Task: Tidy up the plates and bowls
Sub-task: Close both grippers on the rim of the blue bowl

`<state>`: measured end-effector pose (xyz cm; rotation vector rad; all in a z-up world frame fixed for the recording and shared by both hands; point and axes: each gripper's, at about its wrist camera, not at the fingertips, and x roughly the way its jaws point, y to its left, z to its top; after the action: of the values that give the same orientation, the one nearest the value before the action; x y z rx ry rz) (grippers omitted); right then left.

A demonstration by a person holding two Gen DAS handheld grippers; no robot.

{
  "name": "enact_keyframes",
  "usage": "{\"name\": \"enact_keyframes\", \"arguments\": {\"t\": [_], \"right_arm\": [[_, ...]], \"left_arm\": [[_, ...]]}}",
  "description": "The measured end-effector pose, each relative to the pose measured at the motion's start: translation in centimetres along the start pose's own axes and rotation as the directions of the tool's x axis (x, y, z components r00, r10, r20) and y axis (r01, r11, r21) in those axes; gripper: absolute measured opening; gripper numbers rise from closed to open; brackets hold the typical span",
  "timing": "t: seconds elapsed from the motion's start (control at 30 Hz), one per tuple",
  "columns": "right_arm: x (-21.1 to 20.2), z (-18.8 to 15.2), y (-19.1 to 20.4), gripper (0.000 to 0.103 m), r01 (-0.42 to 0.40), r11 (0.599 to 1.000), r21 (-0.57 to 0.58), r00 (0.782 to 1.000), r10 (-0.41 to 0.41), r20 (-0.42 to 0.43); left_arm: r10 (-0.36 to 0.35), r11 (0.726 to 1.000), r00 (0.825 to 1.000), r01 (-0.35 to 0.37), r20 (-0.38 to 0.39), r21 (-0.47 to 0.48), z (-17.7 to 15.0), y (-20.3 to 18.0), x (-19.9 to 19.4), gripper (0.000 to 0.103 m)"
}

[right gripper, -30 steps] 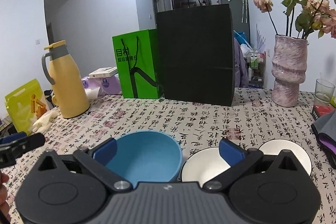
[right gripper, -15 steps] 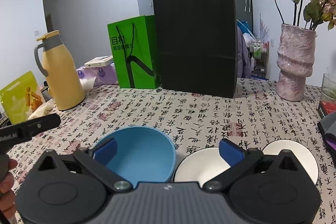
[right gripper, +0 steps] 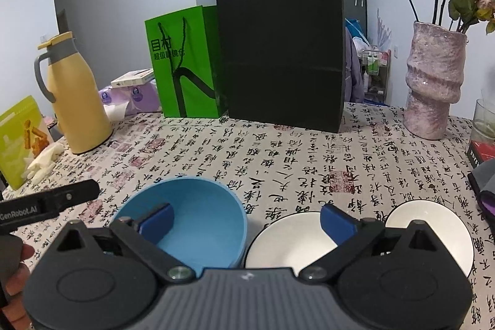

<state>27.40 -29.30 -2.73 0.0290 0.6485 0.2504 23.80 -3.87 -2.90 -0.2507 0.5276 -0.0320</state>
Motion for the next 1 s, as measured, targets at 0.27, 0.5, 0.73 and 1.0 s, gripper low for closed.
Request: {"name": "enact_keyframes", "arguments": {"t": [0.27,0.5,0.73,1.0], "right_arm": [[1.3,0.0,0.8,0.068,0.008,0.998,-0.062,1.000,-0.009,-0.028],[3.1,0.3,1.7,0.051,0.008,0.993,-0.115,0.998,-0.016,-0.068],[4.4,0.2,2.2,0.031,-0.007,0.992,-0.127,0.994,-0.006,-0.106],[5.2,0.3,3.0,0.022,0.023,0.984,-0.179,0.990,-0.048,-0.136]], "left_arm": [[-0.026,0.999,0.999,0.027,-0.032,0.026,-1.0,-0.3,1.0,0.103],[-0.041,0.995,0.999,0.044,-0.036,0.087,-1.8,-1.2,1.3,0.091],[-0.061,0.993,0.994,0.069,-0.088,0.095,-2.2,-1.4,2.1,0.070],[-0.122,0.990,0.981,0.132,-0.152,0.052,-2.4,-1.0,3.0,0.027]]}}
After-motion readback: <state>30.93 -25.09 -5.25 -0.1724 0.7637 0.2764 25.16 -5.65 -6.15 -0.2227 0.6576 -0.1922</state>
